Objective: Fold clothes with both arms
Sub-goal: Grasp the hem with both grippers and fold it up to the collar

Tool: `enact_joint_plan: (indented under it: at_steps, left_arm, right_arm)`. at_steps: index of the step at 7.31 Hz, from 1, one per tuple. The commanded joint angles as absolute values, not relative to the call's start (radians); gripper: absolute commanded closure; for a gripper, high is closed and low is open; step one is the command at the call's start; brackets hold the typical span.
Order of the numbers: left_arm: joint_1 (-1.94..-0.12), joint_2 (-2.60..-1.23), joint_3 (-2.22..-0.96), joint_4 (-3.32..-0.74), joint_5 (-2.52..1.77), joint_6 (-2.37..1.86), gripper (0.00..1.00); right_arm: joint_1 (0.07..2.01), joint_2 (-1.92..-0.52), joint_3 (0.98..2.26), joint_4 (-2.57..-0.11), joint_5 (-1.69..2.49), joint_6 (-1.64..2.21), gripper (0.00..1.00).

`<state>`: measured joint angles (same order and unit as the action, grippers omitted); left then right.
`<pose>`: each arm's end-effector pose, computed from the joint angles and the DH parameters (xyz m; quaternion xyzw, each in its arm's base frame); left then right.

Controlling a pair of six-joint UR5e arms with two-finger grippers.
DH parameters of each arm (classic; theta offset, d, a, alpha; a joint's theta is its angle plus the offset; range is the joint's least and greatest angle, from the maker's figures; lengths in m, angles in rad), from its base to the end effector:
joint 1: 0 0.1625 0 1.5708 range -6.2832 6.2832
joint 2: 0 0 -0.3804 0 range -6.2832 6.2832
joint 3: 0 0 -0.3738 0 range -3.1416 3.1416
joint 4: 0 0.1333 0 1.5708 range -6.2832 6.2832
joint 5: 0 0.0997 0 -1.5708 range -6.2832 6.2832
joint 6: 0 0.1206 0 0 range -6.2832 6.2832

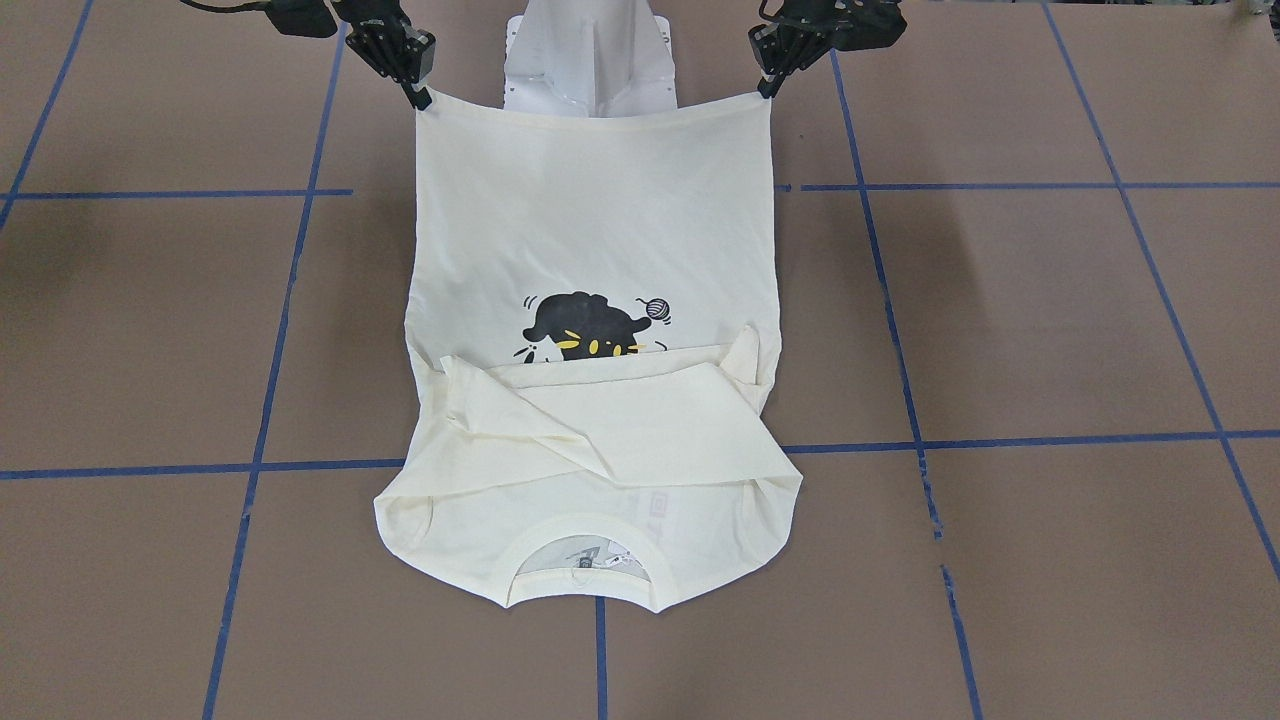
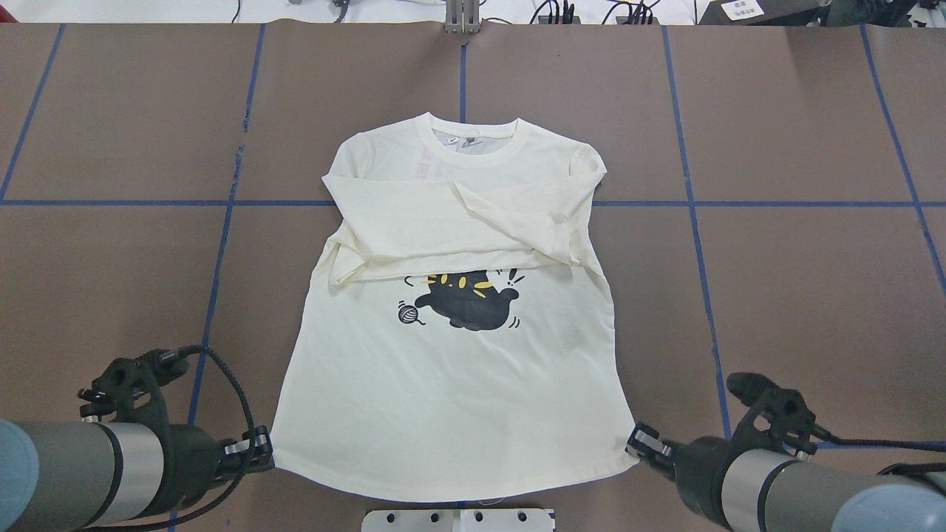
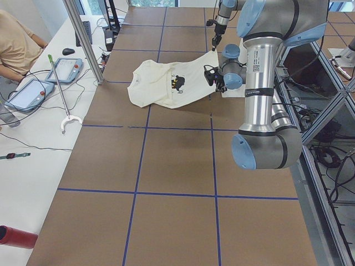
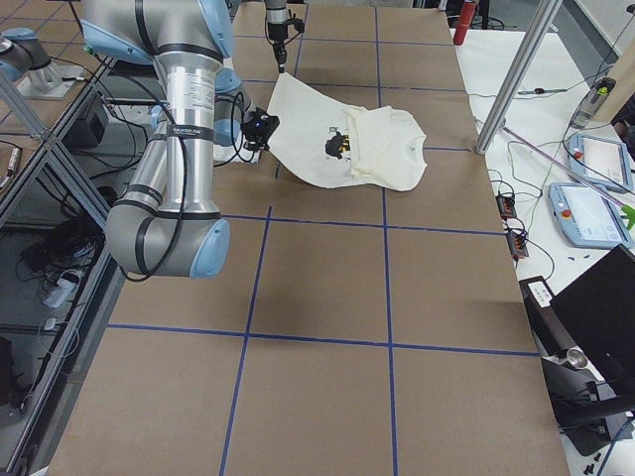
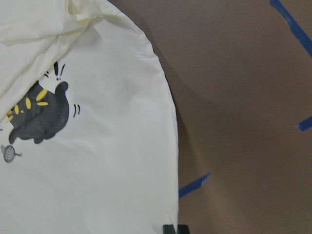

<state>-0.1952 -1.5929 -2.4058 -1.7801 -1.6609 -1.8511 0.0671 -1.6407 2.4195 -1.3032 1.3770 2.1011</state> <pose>0.3750 -0.1990 0.2310 -0.0603 0.5057 -0.1804 0.8415 -0.3805 -0.1824 0.2524 -0.0326 -0.5033 0.2999 0.8098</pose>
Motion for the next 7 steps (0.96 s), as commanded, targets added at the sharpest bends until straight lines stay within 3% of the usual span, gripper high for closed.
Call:
enact_joint_plan:
  at_steps: [1, 2, 4, 7]
  left_arm:
    - [-0.411, -1.835, -2.223, -1.763, -1.683, -1.646, 1.00]
    - [-0.522, -1.936, -2.077, -1.764, -1.686, -1.553, 1.00]
    - [-0.676, -1.995, -1.917, -1.816, -1.761, -1.406, 1.00]
    - [-0.745, -2.053, -1.564, -2.125, -1.756, -1.382, 1.00]
  right_arm:
    - [0.359, -1.478, 2.336, -1.305, 1.606, 2.024, 1.00]
    - [0.474, -1.365, 2.201, -1.307, 1.679, 1.985, 1.00]
    - [0.621, -1.202, 1.937, -1.302, 1.747, 1.836, 1.00]
    - [0.747, -0.990, 1.581, -1.295, 1.782, 1.752, 1.00]
